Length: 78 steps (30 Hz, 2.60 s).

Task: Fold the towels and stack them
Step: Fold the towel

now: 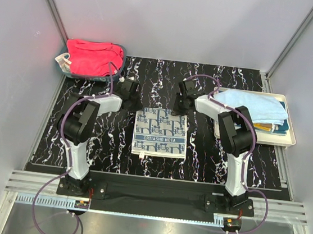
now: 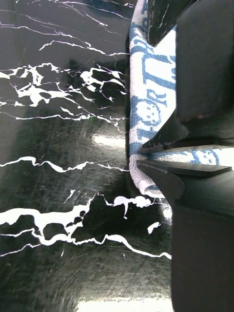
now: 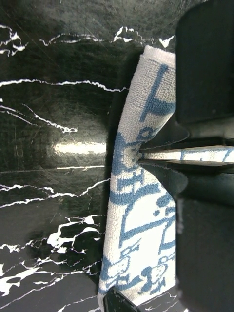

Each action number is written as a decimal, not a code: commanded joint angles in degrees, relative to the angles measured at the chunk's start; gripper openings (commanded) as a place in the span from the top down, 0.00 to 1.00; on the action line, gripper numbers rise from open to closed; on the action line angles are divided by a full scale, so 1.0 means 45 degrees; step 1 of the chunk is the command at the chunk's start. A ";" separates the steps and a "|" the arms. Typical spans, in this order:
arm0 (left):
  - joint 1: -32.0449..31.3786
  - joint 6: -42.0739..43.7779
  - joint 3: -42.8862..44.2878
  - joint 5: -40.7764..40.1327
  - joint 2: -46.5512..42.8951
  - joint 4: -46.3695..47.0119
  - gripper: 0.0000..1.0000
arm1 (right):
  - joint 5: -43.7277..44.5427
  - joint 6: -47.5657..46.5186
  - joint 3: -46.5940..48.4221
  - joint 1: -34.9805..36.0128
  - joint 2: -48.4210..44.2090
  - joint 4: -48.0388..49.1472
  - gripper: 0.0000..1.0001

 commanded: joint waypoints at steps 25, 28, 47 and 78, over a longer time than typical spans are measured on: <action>0.0344 0.0507 0.1567 0.0449 -0.0546 -0.0554 0.75 | 0.0964 -0.1435 -0.0197 -0.1932 -0.1429 -0.0784 0.84; 0.0344 0.0644 0.1763 0.0508 -0.1209 -0.0749 0.70 | 0.0944 -0.1377 -0.0197 -0.1952 -0.1584 -0.0725 0.78; 0.0441 0.0507 -0.0521 -0.0919 -0.1955 -0.0343 0.45 | -0.0205 -0.1415 -0.1095 -0.1932 -0.2484 0.0622 0.59; 0.0481 0.0429 0.0240 -0.0683 -0.0352 -0.0769 0.52 | -0.0033 -0.1846 -0.1485 -0.1522 -0.1253 0.1247 0.57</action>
